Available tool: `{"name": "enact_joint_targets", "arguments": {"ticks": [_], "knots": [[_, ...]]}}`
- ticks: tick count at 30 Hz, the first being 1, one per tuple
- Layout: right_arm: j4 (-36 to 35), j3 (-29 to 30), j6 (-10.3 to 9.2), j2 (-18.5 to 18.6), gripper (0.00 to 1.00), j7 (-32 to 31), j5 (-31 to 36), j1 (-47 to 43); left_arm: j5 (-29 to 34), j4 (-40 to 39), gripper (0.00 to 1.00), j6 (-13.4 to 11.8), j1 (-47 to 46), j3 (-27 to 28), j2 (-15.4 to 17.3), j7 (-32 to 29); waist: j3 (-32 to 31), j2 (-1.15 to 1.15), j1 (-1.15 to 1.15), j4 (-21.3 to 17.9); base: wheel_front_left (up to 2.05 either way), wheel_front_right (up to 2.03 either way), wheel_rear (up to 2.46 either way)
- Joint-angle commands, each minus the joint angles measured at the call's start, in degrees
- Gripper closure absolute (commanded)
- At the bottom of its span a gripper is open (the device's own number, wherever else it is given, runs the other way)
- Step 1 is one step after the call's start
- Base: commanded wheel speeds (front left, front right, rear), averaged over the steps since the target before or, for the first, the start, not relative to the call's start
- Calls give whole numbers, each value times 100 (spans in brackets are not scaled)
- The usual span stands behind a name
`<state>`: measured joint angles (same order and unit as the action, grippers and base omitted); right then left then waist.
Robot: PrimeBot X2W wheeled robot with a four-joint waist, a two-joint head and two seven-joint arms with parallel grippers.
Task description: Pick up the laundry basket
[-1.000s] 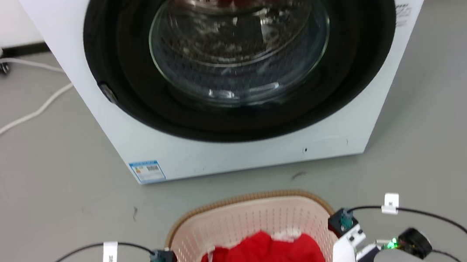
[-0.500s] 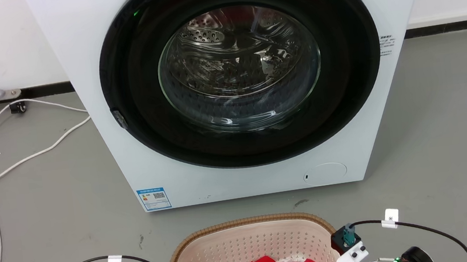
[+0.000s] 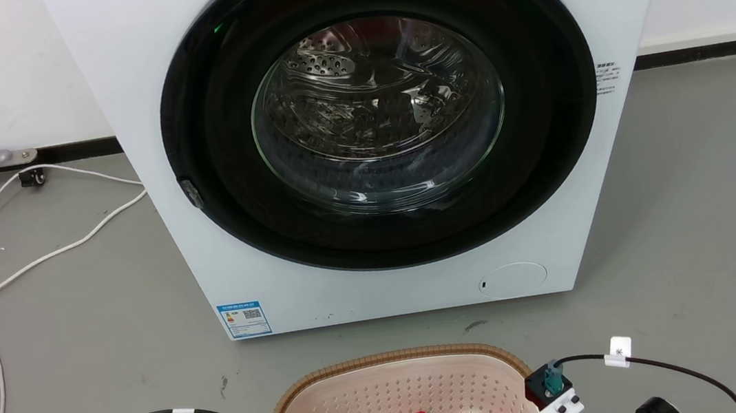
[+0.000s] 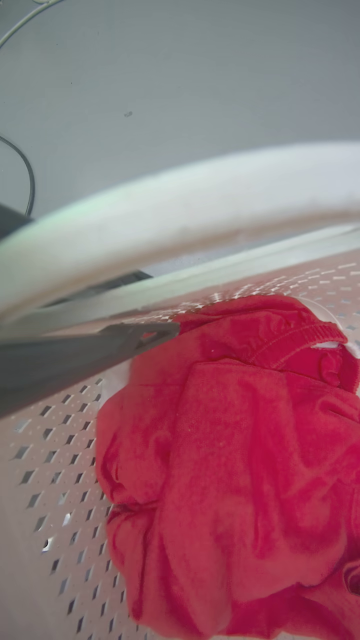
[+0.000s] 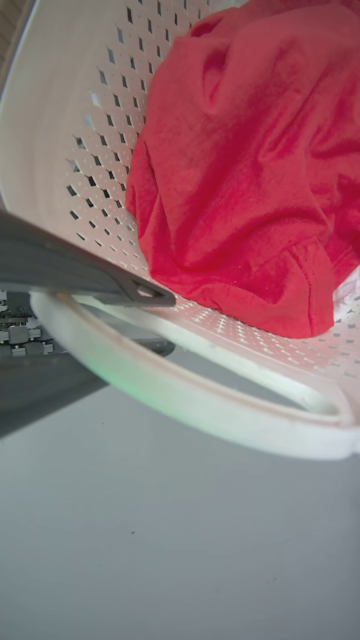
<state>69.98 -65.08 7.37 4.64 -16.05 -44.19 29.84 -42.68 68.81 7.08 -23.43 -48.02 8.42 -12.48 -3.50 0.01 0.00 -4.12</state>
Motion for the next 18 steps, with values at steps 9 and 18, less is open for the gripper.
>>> {"name": "enact_joint_targets", "arguments": {"ticks": [9,18], "knots": [[25,-258,21,-41,100,122,-199,16,-226,12,100,63,-72,-242,-20,117,12,-1,0,-22,0,0,0],[83,-431,21,-43,100,195,-358,74,-416,40,100,63,-131,-432,9,192,34,-1,0,-40,0,0,0]]}}
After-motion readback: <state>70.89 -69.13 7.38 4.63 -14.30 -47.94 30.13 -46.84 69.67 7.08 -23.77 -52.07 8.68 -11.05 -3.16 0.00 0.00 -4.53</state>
